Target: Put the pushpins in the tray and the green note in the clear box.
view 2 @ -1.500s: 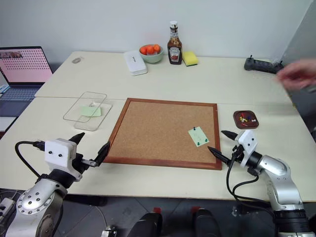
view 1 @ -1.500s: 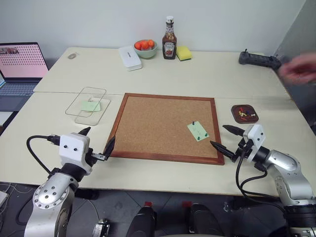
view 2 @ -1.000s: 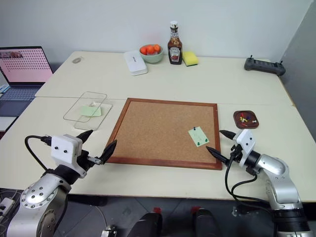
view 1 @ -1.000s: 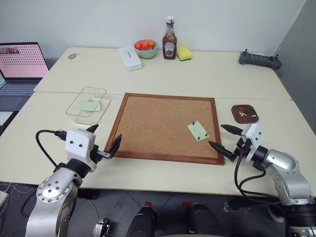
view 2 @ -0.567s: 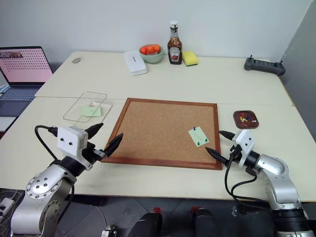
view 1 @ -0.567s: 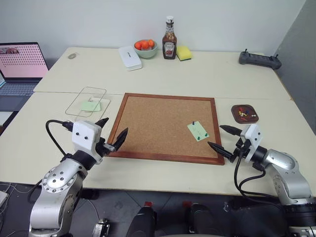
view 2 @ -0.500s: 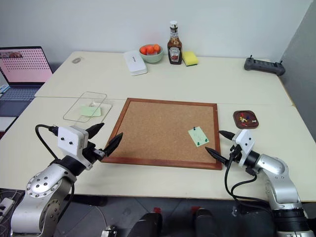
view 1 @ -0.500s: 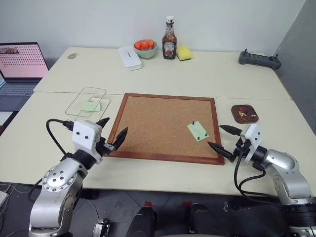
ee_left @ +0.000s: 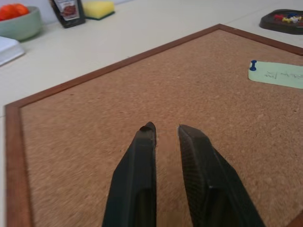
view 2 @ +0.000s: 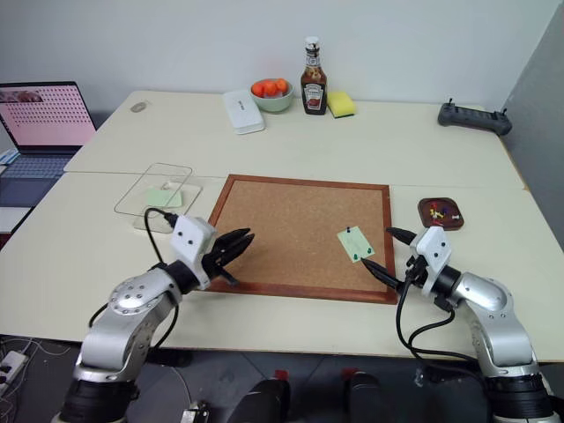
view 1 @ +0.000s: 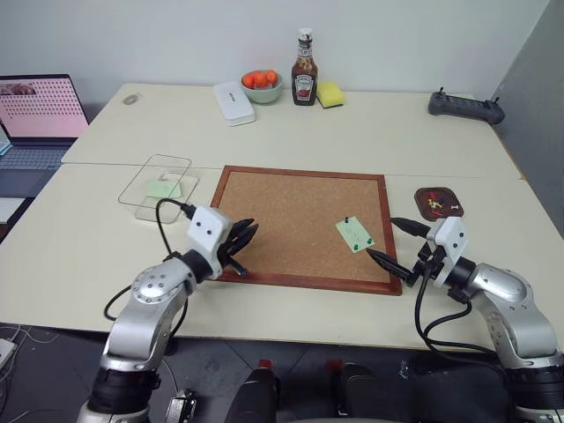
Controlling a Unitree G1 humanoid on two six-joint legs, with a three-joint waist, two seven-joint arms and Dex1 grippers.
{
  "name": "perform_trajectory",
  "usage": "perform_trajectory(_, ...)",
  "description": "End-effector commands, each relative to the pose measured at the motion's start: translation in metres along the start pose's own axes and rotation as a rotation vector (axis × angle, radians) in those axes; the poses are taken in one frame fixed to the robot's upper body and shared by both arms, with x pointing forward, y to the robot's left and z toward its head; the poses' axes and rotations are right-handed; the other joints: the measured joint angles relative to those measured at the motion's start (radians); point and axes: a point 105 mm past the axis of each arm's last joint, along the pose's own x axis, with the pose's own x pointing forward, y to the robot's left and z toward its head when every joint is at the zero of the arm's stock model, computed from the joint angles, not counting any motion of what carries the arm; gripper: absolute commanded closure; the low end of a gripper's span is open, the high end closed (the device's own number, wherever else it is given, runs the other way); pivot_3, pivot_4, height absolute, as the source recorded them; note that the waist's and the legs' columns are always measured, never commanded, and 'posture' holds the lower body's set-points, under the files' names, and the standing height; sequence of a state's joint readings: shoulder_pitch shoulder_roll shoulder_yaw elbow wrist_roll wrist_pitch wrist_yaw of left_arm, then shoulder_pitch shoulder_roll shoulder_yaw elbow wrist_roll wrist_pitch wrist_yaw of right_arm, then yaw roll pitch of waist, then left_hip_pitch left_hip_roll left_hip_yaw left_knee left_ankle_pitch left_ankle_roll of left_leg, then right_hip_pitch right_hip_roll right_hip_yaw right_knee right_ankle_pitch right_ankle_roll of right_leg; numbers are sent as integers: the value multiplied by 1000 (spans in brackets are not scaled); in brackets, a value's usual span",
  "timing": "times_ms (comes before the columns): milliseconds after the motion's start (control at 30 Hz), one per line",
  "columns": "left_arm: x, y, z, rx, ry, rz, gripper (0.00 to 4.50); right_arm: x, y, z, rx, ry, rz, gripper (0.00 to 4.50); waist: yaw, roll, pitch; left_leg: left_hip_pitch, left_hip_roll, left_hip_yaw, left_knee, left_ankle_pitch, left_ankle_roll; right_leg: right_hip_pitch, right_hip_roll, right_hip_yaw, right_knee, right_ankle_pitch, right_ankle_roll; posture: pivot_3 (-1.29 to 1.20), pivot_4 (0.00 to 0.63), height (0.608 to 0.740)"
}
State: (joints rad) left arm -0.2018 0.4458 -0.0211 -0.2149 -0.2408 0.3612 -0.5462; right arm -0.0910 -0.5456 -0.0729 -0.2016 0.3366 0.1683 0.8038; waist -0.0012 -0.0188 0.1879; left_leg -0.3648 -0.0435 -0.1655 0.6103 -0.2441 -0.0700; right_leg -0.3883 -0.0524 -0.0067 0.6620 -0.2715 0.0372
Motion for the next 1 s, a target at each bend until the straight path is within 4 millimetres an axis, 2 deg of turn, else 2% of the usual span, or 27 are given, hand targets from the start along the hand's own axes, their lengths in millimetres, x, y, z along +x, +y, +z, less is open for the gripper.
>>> perform_trajectory(33, 26, -5, -1, 17, -19, -32, 4486, 3, -1, 14, -13, -30, -22, 0, 0, 0, 0, 0, 0, 0, 0, 0, 0, 0, 0, 0, 0, 0, 0, 0, 150, 740)
perform_trajectory(200, 49, -13, -17, -13, -2, -65, 4486, 11, -4, 16, -9, 15, -65, 0, -5, 0, 0, 0, -1, 1, 1, 0, 0, 0, 0, 1, 0, 0, 0, 0, 150, 740)
perform_trajectory(433, 58, -20, -48, 10, 68, -112, 4486, 33, -13, 26, 42, 48, -76, 0, -3, 1, -1, 1, 0, 1, 1, 1, 0, 0, 0, 1, 0, 0, 1, 0, 150, 740)
perform_trajectory(533, 60, -19, -58, 8, 88, -109, 4486, 45, -15, 24, 36, 91, -61, 0, -2, 3, -2, 1, -1, 1, 2, 2, 2, 1, 0, 1, 0, 3, 3, 0, 150, 740)
perform_trajectory(833, 59, -21, -61, 2, 87, -115, 4486, 83, -22, 4, 54, 189, -45, 0, -4, 5, -4, 2, -1, 3, 2, 5, 7, 2, 0, 0, 1, 8, 2, 0, 150, 740)
perform_trajectory(1000, 60, -22, -61, 5, 87, -114, 4486, 95, -25, 1, 40, 205, -41, 0, -5, 7, -5, 1, -1, 3, 2, 5, 7, 1, 0, 0, 0, 8, 2, 0, 150, 740)
